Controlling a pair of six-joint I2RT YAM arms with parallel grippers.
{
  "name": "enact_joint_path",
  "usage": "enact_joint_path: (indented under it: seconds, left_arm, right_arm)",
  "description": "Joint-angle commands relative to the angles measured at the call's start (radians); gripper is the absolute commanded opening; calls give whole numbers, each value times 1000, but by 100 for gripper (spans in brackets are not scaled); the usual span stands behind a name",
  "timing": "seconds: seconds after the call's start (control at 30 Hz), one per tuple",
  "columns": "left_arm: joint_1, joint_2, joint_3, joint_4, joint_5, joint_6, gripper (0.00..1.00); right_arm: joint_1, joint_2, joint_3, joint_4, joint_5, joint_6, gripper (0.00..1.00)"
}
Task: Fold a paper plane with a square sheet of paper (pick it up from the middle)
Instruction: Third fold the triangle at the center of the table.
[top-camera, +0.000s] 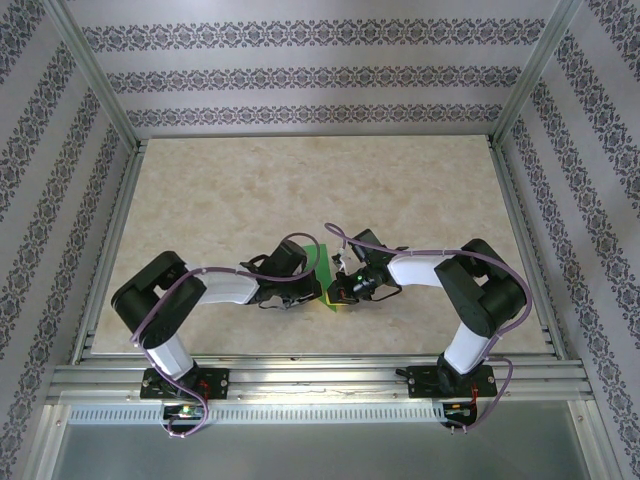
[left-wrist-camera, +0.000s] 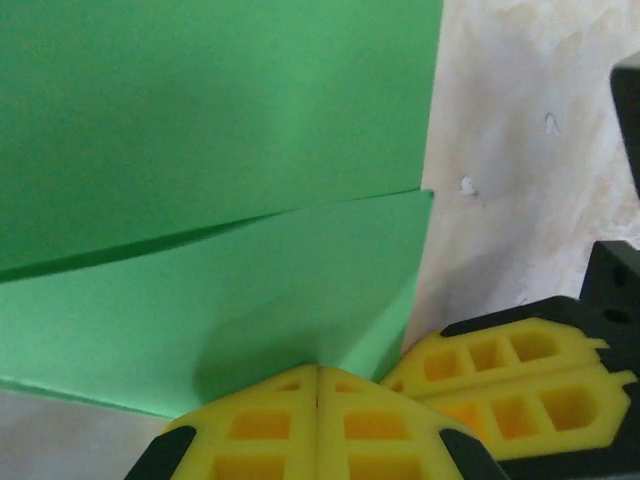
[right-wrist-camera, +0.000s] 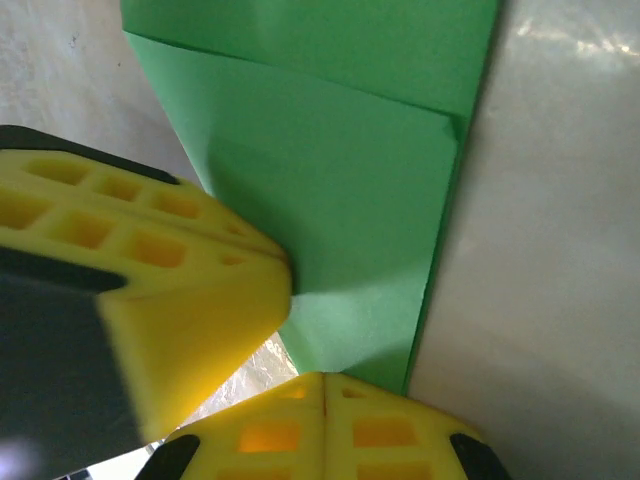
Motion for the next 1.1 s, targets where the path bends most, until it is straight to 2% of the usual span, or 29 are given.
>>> enact_joint_path:
  seconds: [0.0,0.27,0.77,1.07]
  left_arm:
    - [4,11,-35,28,-63,-24,3]
    - [69,-47,-115,36,-73,-12,5]
    - [185,-124,-149,-23,-62,58,13]
    - [197,-192,-117,-104,-65,90,14]
  right_arm:
    - [-5,25,-9,-17,47,-5,0]
    - [-4,45,-15,-23,52,-15,0]
    - [-5,47,-6,-49,49,-47,0]
    - [-5,3,30,-116,44,-99,0]
